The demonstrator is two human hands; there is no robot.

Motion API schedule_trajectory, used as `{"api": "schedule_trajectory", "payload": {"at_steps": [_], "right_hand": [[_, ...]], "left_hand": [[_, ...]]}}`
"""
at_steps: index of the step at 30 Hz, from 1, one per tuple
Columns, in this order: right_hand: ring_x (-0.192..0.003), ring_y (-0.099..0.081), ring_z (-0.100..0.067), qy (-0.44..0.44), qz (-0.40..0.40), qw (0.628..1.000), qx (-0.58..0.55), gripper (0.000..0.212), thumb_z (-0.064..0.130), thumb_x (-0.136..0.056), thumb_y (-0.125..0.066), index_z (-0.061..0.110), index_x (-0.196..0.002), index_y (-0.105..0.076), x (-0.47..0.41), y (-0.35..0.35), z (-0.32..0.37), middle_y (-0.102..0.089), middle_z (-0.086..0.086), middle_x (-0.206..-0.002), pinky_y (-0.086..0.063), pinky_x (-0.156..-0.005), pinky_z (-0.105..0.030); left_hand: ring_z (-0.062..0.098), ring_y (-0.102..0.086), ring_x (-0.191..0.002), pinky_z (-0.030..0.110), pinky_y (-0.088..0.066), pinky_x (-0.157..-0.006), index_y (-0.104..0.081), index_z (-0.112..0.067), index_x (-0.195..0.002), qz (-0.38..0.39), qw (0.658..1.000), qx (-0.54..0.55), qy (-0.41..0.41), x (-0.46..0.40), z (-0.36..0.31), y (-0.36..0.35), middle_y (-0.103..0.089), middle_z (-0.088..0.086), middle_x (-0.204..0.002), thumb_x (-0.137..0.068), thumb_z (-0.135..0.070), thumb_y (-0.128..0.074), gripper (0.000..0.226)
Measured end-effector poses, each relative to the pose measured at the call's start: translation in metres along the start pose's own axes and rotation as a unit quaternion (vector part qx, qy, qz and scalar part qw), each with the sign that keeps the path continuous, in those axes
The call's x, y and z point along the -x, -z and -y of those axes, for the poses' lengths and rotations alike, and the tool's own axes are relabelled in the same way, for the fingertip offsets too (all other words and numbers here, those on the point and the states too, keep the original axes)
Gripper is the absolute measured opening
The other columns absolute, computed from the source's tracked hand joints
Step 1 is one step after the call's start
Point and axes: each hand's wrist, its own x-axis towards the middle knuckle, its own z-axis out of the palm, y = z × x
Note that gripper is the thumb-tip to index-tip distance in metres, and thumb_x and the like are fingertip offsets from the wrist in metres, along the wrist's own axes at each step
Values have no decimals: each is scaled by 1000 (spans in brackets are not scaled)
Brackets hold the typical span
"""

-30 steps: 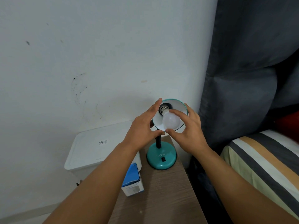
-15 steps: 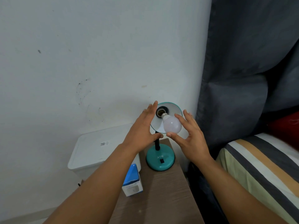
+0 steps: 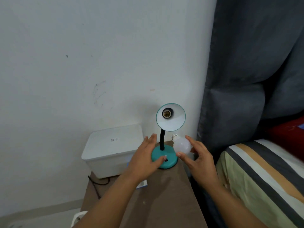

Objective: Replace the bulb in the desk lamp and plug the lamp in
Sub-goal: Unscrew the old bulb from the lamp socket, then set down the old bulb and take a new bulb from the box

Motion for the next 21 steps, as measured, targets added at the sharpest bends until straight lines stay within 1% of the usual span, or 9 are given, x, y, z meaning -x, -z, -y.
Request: {"api": "schedule_trajectory", "payload": {"at_steps": [2,4,6,8,10,12,16,19,21], "right_hand": [[-107,-54,7,-13,14,1000,4,64,36,-72,-83,34,-130,-55,17,-5,-9,-58,20,-119,-45,-86,-7],[-105,-54,12,-34,32,999,6,62,30,-71,-85,35,-125,-56,34,-11,-22,-59,19,-116,-43,-84,-4],[-105,-54,14,-65,52,996,7,61,27,-71,-86,36,-124,-56,49,-18,-36,-59,19,-116,-45,-86,-5],[-104,-55,15,-103,77,992,0,58,27,-73,-84,44,-121,-55,62,-25,-47,-59,24,-114,-48,-87,-8],[-100,-56,17,-129,95,987,-2,52,25,-74,-84,51,-108,-55,70,-32,-59,-60,26,-107,-47,-82,-7],[-99,-56,18,-147,104,984,4,53,23,-73,-84,51,-106,-54,74,-38,-71,-60,26,-106,-45,-81,-5],[-106,-55,14,-166,126,978,24,55,30,-75,-83,45,-118,-52,78,-53,-93,-58,25,-114,-44,-91,-10],[-119,-53,-1,-182,141,972,49,61,41,-76,-79,36,-130,-51,78,-63,-109,-55,16,-128,-43,-104,-27],[-122,-50,-3,-180,146,971,55,61,44,-77,-77,37,-131,-49,79,-67,-116,-53,17,-131,-42,-107,-33]], "left_hand": [[9,-2,-155,20,-7,-119,-12,-25,-163,10,1000,3,10,18,6,-16,-13,-15,-166,-97,-47,-62,86],[7,-2,-155,23,-9,-122,-14,-25,-162,19,1000,6,22,35,14,-35,-11,-15,-165,-97,-50,-61,84],[5,-1,-154,28,-11,-124,-13,-28,-162,39,998,0,48,51,21,-54,-9,-17,-165,-97,-53,-58,83],[7,0,-155,34,-13,-127,-11,-29,-162,68,995,-3,70,63,28,-70,-8,-13,-168,-97,-54,-58,84],[9,0,-156,38,-14,-127,-11,-29,-162,95,992,-4,87,71,38,-84,-7,-11,-169,-96,-54,-57,84],[11,-1,-156,37,-15,-127,-12,-27,-162,111,990,-8,90,76,47,-94,-9,-9,-169,-96,-53,-56,83],[13,1,-156,32,-10,-127,-12,-23,-162,136,986,-40,82,83,63,-112,-9,-6,-170,-98,-52,-52,81],[15,5,-156,31,-4,-127,-9,-22,-162,156,982,-75,72,84,74,-124,-6,-3,-171,-99,-52,-47,80],[16,6,-156,34,-3,-128,-8,-22,-162,158,980,-95,71,84,80,-133,-5,-3,-171,-100,-56,-40,78]]}}
